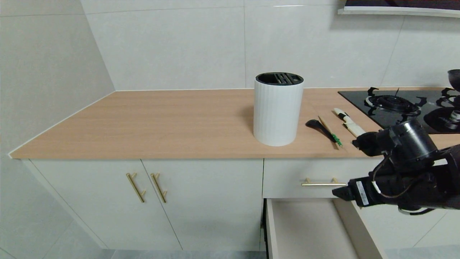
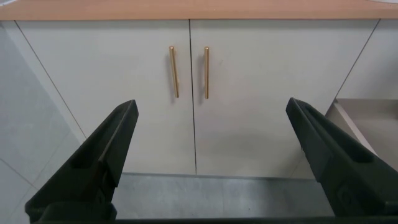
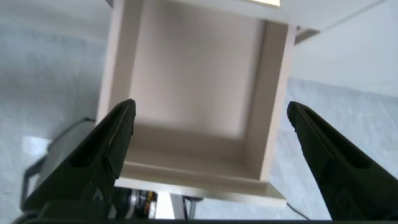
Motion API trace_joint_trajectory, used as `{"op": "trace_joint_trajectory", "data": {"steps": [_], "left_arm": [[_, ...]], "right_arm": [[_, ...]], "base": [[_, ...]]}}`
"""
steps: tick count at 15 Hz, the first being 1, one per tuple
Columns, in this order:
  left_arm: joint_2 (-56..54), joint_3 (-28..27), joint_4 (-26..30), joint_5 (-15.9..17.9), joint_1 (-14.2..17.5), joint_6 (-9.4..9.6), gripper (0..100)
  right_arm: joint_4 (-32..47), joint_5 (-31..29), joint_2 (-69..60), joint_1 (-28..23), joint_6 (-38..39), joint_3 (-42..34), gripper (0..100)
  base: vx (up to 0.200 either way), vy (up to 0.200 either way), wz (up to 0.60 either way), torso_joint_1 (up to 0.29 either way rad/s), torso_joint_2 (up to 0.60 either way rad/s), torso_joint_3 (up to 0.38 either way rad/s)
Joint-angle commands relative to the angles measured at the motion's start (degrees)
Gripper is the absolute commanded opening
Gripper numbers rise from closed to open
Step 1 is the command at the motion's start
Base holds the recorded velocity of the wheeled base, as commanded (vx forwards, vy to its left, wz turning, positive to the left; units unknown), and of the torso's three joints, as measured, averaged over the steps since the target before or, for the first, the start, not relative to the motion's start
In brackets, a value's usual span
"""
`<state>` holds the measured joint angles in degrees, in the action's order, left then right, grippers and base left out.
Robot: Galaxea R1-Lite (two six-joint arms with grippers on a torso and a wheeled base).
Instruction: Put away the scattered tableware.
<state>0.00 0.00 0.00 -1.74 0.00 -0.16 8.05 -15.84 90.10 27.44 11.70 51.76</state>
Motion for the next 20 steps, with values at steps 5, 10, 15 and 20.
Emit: {"op": "trace_joint_trajectory", "data": {"steps": [5, 10, 15, 20], "left_arm": [[0.0, 0.0, 0.0, 0.0, 0.0, -0.02, 100], [0.0, 0.0, 0.0, 0.0, 0.0, -0.02, 100], [0.0, 0.0, 0.0, 0.0, 0.0, -0.02, 100], [0.1, 0.0, 0.0, 0.0, 0.0, -0.02, 100]], "right_arm": [[-0.6, 2.2, 8.0, -5.6, -2.7, 19.9, 100], [-0.8, 4.2, 16.1, -10.5, -2.5, 25.4, 100], [-1.0, 4.2, 19.6, -12.9, -1.1, 27.7, 100], [-3.6, 3.9, 23.1, -12.9, -1.1, 27.8, 100]], "base": [[0.0, 0.0, 0.0, 0.0, 0.0, 0.0], [0.0, 0.0, 0.0, 0.0, 0.0, 0.0], [0.0, 0.0, 0.0, 0.0, 0.0, 0.0], [0.0, 0.0, 0.0, 0.0, 0.0, 0.0]]}}
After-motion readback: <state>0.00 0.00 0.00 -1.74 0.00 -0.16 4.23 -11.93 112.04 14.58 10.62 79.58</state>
